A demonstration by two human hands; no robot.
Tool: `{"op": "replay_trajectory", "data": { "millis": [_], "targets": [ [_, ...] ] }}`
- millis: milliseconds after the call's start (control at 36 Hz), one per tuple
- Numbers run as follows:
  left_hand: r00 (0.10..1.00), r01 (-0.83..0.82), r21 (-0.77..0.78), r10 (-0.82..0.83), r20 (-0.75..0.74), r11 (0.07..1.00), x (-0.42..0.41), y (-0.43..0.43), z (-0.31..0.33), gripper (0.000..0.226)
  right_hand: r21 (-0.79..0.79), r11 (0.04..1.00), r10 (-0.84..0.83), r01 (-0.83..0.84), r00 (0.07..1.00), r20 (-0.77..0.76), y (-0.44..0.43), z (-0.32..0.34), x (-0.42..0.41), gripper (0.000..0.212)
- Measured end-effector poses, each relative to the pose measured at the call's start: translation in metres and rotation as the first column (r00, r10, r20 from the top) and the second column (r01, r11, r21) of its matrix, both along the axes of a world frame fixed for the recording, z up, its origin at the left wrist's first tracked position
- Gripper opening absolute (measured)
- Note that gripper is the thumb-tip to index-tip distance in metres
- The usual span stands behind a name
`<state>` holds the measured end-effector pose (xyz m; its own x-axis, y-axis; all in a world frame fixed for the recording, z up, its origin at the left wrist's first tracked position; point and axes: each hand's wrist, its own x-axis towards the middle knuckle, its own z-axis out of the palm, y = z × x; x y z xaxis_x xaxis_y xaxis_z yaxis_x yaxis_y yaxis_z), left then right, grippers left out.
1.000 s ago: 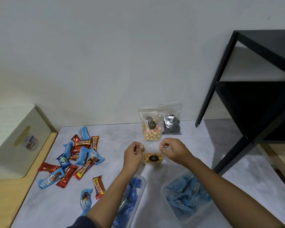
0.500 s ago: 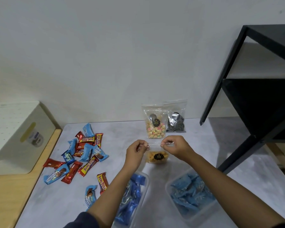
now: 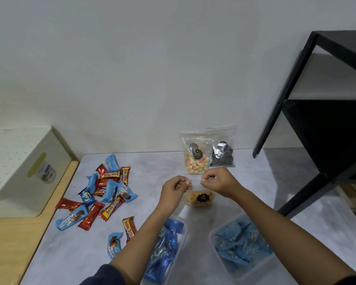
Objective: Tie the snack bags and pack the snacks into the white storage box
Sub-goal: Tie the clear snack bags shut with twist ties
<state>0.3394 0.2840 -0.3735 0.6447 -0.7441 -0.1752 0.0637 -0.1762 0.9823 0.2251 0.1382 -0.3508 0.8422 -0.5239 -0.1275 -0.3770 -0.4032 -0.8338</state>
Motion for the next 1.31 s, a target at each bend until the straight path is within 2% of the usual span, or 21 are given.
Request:
{"op": "replay_trajectory", "data": {
  "millis": [139,250,361,528,667,889,1056,1306],
  "targets": [
    [1.000,0.001,-0.005,-0.001,0.006,1.000,0.003,0.002,-0.001,0.013,-0.015,1.000,0.000,0.000,0.999,-0.033,-0.001,0.000,0.002,0.009],
    [0.999,0.016,0.013,-0.016,0.030,1.000,0.006,0.002,-0.003,0.012,-0.021,1.000,-0.004,0.003,0.998,-0.060,-0.001,0.001,0.004,0.018],
    [0.995,0.066,0.027,-0.067,0.067,0.997,0.003,-0.001,-0.001,0.014,-0.066,0.996,0.058,-0.067,0.989,-0.136,0.001,0.005,0.006,0.017],
    [0.997,0.043,0.019,-0.044,0.063,0.999,0.003,-0.005,0.000,0.007,-0.120,0.990,0.069,-0.078,0.995,-0.073,0.001,0.009,0.008,0.019],
    [0.995,0.048,0.037,-0.051,0.087,0.998,0.007,-0.005,0.000,0.010,-0.079,0.996,0.039,-0.048,0.993,-0.115,0.000,0.009,0.009,0.010],
    [0.994,0.020,0.047,-0.025,0.104,0.999,0.009,-0.007,0.000,0.015,-0.078,0.996,0.034,-0.046,0.990,-0.140,-0.002,0.012,0.008,0.016],
    [0.996,0.040,0.047,-0.044,0.078,0.998,0.005,-0.010,0.000,0.019,-0.200,0.976,0.039,-0.087,0.971,-0.235,0.002,0.016,0.008,0.028],
    [0.990,0.088,0.083,-0.096,0.102,0.993,0.007,-0.011,-0.001,0.017,-0.206,0.977,0.002,-0.050,0.973,-0.231,0.007,0.021,0.011,0.004]
  ]
}}
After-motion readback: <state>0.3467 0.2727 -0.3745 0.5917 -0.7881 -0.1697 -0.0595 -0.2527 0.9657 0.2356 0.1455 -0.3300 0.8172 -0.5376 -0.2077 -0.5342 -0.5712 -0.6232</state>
